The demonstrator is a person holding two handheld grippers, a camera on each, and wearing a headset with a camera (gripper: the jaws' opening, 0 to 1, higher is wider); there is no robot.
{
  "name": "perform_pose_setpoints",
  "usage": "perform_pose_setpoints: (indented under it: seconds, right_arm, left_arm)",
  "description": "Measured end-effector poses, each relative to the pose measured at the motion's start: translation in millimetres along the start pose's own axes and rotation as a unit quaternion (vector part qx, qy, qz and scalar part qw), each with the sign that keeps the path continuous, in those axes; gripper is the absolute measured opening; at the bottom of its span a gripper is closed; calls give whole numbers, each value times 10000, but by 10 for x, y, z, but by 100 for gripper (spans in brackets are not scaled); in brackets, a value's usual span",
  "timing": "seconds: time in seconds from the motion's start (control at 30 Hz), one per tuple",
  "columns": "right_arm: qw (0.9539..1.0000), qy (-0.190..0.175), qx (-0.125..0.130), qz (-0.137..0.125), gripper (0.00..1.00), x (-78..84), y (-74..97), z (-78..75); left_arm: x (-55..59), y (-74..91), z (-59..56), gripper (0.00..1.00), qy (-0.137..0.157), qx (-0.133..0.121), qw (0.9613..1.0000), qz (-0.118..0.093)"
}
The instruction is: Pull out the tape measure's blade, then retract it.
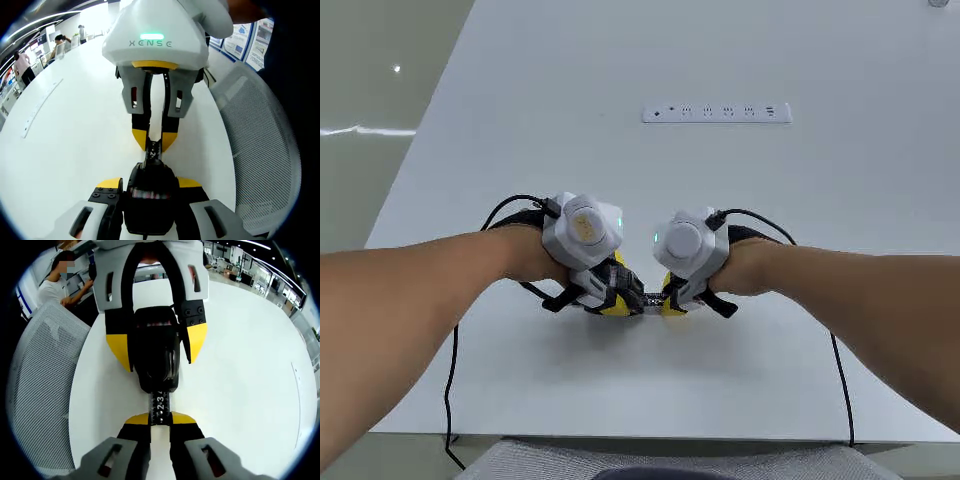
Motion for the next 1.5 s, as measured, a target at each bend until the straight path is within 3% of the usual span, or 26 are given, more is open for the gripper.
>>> perform_pose_setpoints:
  seconds: [1.5]
  right_arm:
    - [10000,-75,-7,-33,12,206,101,14]
  left_arm:
    - [21,-21,25,36,103,-211,9996,-133]
Point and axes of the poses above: the centre of the closed fingertips' face, and the gripper's own axes: y roughly backward along the fingers, z roughly to its left, x roughly out of its underside, the point moved 5 cm from there along y, roughly backward along the fingers, and after that the axes turned 11 degrees about -x, right-handed, at the moved point
